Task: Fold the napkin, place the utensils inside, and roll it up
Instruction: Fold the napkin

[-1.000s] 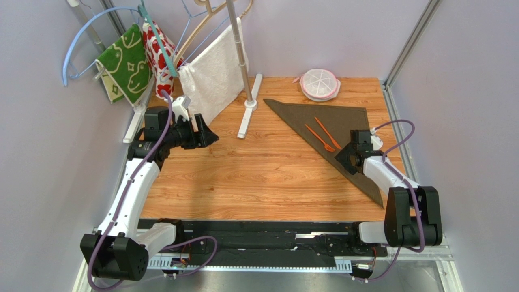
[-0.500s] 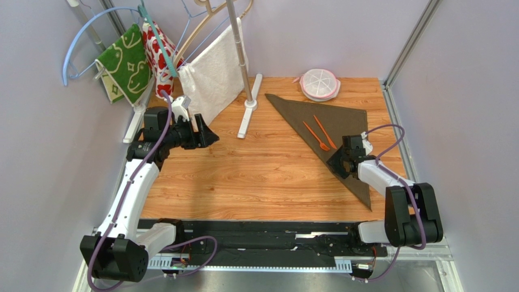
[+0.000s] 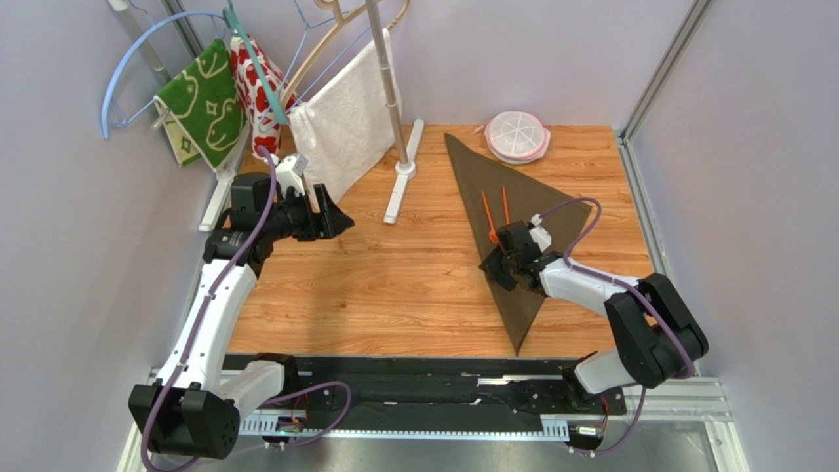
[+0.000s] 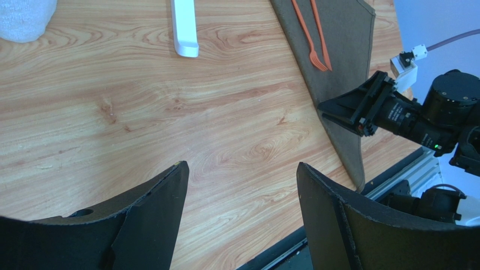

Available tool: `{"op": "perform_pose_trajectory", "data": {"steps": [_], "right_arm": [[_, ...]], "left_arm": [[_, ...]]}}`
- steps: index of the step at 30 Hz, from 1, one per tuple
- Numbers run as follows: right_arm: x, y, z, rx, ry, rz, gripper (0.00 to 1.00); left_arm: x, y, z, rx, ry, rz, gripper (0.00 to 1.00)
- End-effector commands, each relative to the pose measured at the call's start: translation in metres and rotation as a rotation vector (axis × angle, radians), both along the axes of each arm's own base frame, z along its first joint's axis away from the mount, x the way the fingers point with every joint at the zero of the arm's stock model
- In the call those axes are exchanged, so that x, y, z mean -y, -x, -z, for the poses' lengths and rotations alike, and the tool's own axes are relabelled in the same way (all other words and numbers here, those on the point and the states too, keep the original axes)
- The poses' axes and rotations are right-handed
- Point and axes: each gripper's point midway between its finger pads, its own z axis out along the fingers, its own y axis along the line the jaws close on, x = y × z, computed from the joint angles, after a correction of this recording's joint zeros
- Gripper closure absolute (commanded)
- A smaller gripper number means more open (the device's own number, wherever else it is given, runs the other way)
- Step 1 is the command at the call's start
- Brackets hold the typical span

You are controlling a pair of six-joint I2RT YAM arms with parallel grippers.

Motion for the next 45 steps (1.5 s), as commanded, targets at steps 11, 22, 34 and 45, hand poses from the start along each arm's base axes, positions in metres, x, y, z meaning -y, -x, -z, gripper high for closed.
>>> {"op": "perform_pose_trajectory", "data": {"steps": [11,22,34,45], "right_arm": [[-0.060,-0.012,0.024,-0.043,0.022,-0.051,0.54],[-0.078,0.027,-0.090,0.219,0.395,-0.579,0.53],[-0.081,0.120,-0.041,0.110,0.730,-0.809,0.58],[-0.080,0.125,-0.037,0.113,0.823,-0.805,0.57]], "left_arm": [[-0.001,-0.003,-0.007,0.041,0.010,-0.001,0.21],[-0.005,-0.004,0.004,0.016,-0.014,-0.032,0.21],[0.001,-0.001,0.011,0.001,-0.050,-0.018,0.22],[0.004,-0.001,0.011,0.001,-0.047,-0.006,0.22]]}}
